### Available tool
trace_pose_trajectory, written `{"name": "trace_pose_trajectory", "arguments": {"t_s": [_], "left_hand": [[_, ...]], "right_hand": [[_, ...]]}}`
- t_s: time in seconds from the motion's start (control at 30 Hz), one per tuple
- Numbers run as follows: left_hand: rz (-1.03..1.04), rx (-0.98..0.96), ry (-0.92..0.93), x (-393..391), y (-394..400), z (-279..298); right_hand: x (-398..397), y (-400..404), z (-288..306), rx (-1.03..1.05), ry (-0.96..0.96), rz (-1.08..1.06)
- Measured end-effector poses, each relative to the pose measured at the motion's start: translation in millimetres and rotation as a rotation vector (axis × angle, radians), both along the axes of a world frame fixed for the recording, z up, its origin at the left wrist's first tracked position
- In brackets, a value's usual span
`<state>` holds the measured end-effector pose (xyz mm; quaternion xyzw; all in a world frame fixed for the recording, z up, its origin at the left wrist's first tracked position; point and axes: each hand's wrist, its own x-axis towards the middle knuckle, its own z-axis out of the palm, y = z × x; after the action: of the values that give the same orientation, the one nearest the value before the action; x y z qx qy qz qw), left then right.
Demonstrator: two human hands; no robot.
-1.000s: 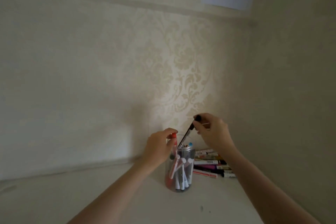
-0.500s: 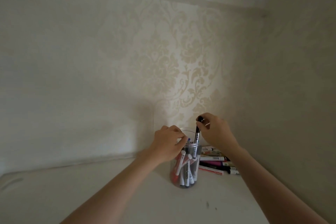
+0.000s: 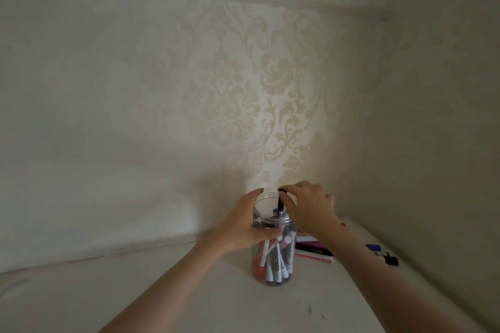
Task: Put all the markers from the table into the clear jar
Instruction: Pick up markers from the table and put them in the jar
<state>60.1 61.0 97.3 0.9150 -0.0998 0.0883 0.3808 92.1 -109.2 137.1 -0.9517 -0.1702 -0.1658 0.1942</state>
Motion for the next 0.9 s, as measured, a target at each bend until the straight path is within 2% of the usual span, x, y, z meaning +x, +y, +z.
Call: {"name": "trace_pose_trajectory", "arguments": {"t_s": [0.1,0.2,0.3,0.43,0.5,0.57,0.6,0.7,0.77,0.83,0.9], "left_hand": [[-0.001,-0.229,0.089,6.4,1.2,-13.1],[0.002,-0.351,0.113,9.6,-0.5,-20.1],[0.004,-0.414,0.117,10.8,-0.3,-23.4],[-0.002,-0.424,0.119,12.5,2.0,-26.6],[-0.001,-0.421,0.122,13.3,1.4,-26.6],[0.016,-0.381,0.123,12.4,-2.2,-25.1],[0.043,-0.334,0.103,10.1,-4.9,-22.5],[0.119,-0.025,-0.148,-0.3,-14.4,-9.4],[0.08,0.154,-0.384,-6.8,-26.8,3.3],[-0.003,0.188,-0.502,-10.7,-47.0,14.0],[-0.1,0.178,-0.499,-12.2,-72.4,19.2]], "right_hand": [[1.8,-8.2,6.6,-0.055,-0.037,-0.083],[4.1,-10.3,8.9,-0.18,0.024,-0.143],[6.0,-4.3,5.1,-0.186,0.053,-0.151],[18.8,2.7,1.8,0.003,0.238,-0.172],[24.7,6.4,9.4,-0.161,0.299,-0.172],[22.7,7.8,26.3,-0.319,0.317,-0.185],[22.0,4.8,33.1,-0.291,0.289,-0.159],[24.4,-23.3,32.9,0.155,0.116,-0.063],[26.2,-54.7,8.7,0.303,-0.015,-0.124],[28.9,-80.1,-36.0,0.162,0.076,-0.166],[31.8,-88.7,-88.0,-0.034,0.258,-0.142]]}}
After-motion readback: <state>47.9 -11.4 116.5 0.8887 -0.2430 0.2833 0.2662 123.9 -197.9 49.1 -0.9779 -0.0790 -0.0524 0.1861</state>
